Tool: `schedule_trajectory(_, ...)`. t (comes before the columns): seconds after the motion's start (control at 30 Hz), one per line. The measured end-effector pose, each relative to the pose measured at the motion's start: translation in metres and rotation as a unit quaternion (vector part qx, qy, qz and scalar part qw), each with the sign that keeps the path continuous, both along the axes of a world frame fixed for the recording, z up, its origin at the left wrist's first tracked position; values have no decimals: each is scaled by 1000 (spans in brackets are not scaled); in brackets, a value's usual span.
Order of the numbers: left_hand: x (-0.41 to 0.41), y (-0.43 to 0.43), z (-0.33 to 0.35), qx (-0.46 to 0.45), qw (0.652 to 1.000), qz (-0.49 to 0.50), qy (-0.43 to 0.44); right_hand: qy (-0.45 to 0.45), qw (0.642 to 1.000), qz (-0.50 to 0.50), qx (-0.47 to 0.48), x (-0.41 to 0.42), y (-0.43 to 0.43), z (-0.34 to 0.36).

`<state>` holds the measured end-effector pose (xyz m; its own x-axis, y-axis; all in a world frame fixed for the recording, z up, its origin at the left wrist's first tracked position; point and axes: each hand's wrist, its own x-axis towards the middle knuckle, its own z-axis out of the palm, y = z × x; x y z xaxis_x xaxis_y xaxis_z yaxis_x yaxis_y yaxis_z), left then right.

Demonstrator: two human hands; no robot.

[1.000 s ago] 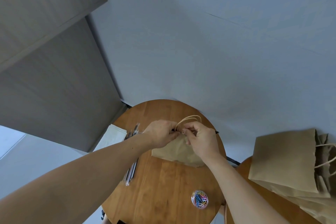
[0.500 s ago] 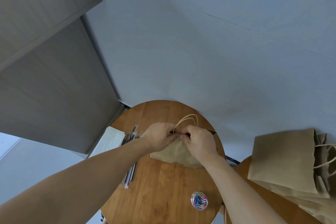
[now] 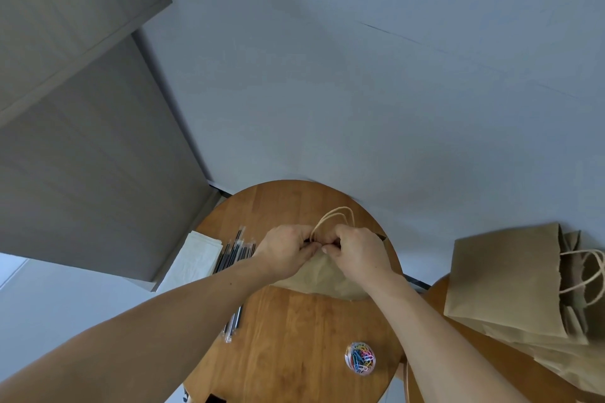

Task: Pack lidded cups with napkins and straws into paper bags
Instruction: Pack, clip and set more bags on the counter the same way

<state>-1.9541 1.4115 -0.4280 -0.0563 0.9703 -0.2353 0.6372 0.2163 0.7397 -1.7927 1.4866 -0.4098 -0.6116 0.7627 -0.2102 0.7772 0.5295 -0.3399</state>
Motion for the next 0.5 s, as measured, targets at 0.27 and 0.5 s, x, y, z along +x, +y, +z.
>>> schedule_trajectory(0.27, -11, 1, 14, -39, 999, -31, -5, 159, 987, -6, 34, 17, -15, 6)
schedule_trajectory(0.5, -36, -13, 8, -114, 992, -24, 54, 190, 975, -58, 102, 70, -16, 13)
